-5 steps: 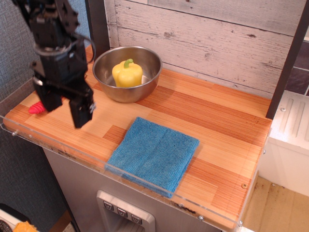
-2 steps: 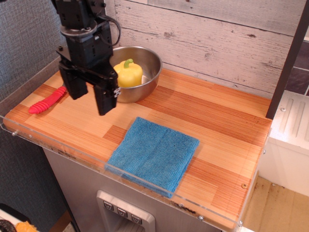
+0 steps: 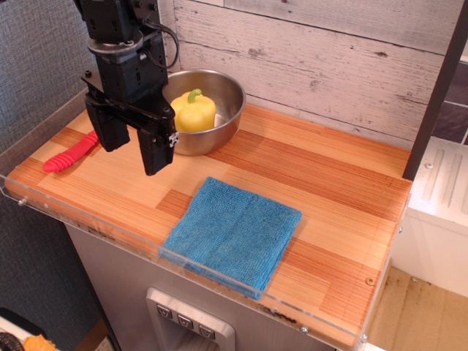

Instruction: Slide the blue rag just slightly closer to the silver pot.

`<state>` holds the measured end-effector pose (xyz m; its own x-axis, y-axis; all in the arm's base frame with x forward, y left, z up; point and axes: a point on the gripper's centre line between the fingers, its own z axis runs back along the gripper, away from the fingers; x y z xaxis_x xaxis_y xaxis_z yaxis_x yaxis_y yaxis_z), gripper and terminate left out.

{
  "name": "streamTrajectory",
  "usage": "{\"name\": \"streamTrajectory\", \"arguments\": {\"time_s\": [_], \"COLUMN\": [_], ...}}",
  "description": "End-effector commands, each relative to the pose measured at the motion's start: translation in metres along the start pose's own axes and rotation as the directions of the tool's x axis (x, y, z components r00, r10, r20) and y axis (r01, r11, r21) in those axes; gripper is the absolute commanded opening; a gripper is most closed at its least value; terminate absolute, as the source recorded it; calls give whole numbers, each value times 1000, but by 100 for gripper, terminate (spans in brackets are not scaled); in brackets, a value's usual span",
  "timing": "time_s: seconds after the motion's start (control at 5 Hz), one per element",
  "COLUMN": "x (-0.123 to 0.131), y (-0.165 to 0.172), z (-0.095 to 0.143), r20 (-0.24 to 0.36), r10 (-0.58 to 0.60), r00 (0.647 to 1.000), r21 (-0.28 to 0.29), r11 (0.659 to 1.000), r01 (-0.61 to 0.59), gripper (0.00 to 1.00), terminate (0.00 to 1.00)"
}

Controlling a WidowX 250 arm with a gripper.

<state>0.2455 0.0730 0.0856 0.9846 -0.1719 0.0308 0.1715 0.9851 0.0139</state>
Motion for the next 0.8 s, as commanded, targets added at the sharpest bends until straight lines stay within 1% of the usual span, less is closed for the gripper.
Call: {"name": "streamTrajectory", "arguments": {"time_s": [0.0, 0.4, 0.6], "x": [2, 2, 2], "y": [4, 4, 4], "z": [12, 12, 12], "r20": [36, 36, 36], "r10": [2, 2, 2], "r00": [999, 999, 999], "r21": [20, 20, 20], "r11": [1000, 1000, 1000], "r01": [-3, -3, -3], "gripper": [100, 100, 100], "terminate": [0, 0, 100]}}
